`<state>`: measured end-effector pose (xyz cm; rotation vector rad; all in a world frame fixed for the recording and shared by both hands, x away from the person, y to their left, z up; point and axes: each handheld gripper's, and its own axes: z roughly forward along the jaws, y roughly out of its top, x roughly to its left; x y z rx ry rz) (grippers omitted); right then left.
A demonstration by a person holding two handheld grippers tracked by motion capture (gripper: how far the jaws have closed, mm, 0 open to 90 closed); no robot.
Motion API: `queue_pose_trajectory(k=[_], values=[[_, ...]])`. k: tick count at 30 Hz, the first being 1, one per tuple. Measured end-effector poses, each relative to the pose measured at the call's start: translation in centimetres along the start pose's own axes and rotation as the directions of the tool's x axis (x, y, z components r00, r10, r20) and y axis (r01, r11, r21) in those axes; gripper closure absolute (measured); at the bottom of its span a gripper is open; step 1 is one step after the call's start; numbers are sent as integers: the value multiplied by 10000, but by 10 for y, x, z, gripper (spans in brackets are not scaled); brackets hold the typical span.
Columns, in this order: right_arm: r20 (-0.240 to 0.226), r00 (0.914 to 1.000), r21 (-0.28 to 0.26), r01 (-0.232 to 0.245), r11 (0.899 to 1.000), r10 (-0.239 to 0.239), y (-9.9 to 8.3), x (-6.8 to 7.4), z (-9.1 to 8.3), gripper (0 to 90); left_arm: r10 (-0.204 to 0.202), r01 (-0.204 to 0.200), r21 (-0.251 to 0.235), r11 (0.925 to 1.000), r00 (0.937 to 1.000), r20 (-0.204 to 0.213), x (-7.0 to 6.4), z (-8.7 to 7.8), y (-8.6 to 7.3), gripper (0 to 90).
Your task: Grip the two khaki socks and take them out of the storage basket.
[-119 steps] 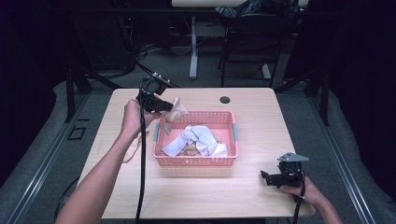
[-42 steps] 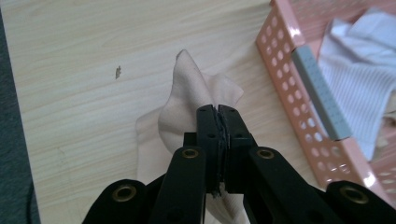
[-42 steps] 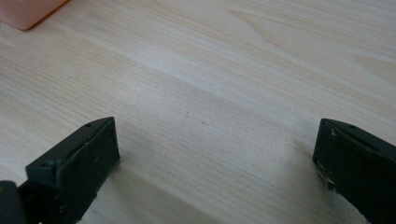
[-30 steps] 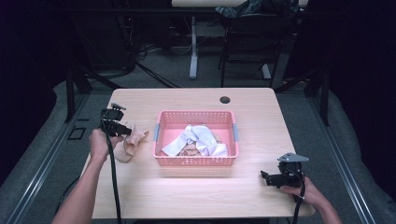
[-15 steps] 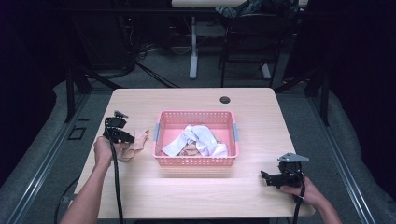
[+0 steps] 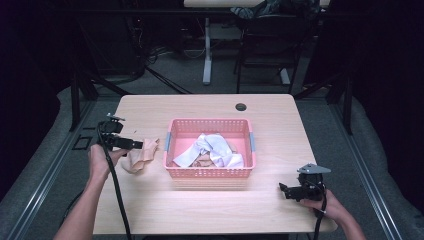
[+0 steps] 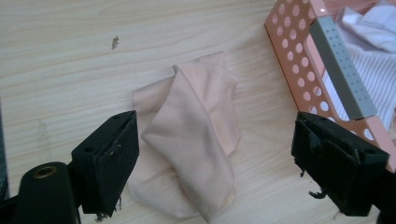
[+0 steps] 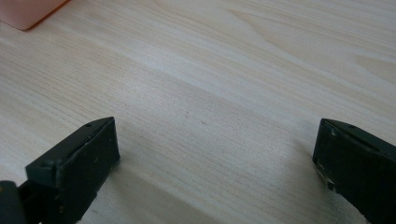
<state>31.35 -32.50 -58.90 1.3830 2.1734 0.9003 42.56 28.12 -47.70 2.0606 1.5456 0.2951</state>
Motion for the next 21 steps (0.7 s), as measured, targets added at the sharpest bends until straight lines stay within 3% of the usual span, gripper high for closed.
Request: queue_pose_trajectory(k=[7, 16, 21], values=[[23, 10000, 33, 13, 10000, -13, 0, 0, 0, 0, -4, -1, -275, 9996, 9998, -175, 1, -14, -9, 93], [11, 10000, -31, 22, 10000, -22, 0, 0, 0, 0, -131, 120, -396, 9991, 9996, -265, 2, -15, -11, 29], [-30, 10000, -40, -53, 10000, 53, 0, 0, 1, 0, -25, 20, -125, 9999, 9993, -380, 3, -14, -10, 18]])
